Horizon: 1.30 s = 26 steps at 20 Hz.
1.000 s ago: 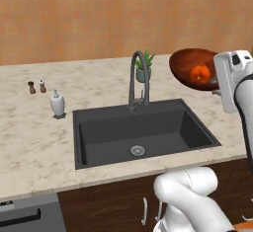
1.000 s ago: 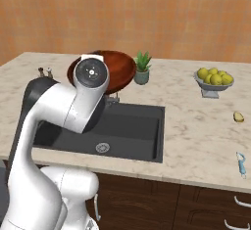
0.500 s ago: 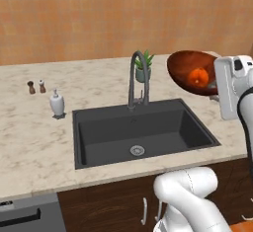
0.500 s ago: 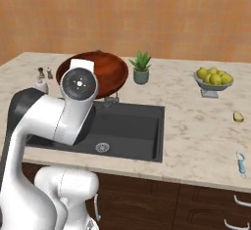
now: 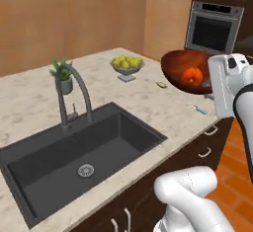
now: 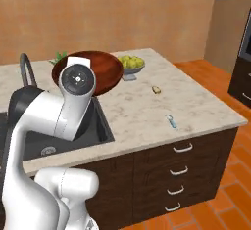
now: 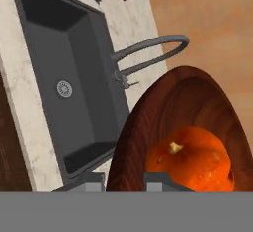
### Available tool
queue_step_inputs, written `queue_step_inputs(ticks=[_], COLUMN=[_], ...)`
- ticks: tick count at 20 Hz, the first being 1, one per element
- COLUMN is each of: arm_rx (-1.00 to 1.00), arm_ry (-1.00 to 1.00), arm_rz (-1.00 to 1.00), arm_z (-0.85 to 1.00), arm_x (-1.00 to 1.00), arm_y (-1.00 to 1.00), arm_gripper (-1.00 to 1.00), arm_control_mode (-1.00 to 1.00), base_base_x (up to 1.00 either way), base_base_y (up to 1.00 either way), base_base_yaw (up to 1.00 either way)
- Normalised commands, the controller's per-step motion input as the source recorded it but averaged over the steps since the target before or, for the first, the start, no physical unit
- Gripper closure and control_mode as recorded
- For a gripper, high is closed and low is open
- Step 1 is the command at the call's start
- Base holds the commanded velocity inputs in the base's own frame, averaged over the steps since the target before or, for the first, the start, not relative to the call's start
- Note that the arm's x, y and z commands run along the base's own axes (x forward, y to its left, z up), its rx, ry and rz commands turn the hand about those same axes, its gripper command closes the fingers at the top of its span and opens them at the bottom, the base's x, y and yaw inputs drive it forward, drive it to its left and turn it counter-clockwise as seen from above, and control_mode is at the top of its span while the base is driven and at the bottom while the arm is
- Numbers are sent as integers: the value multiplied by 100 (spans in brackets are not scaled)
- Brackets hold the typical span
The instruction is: Pick the squash from the sink and place it in the bowl. Then pick the bowl and place it in the microwave. Then close the microwave door and press the start button.
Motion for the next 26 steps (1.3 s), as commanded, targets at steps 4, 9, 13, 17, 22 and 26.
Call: queue_step_inputs(ticks=[4,9,13,17,22,26], arm_rx=[0,0,0,0,0,0], arm_ry=[0,0,0,0,0,0], arm_rz=[0,0,0,0,0,0], arm_z=[0,0,0,0,0,0], arm_x=[0,0,0,0,0,0], arm_y=[0,0,0,0,0,0], arm_gripper=[100,100,100,100,100,100], arm_control_mode=[100,100,100,100,100,100], base_base_x=[0,24,69,91,92,97], base_base_y=[-49,-85,-100,-96,-78,-83], base_base_yaw=[-77,-60,-43,-34,-15,-2])
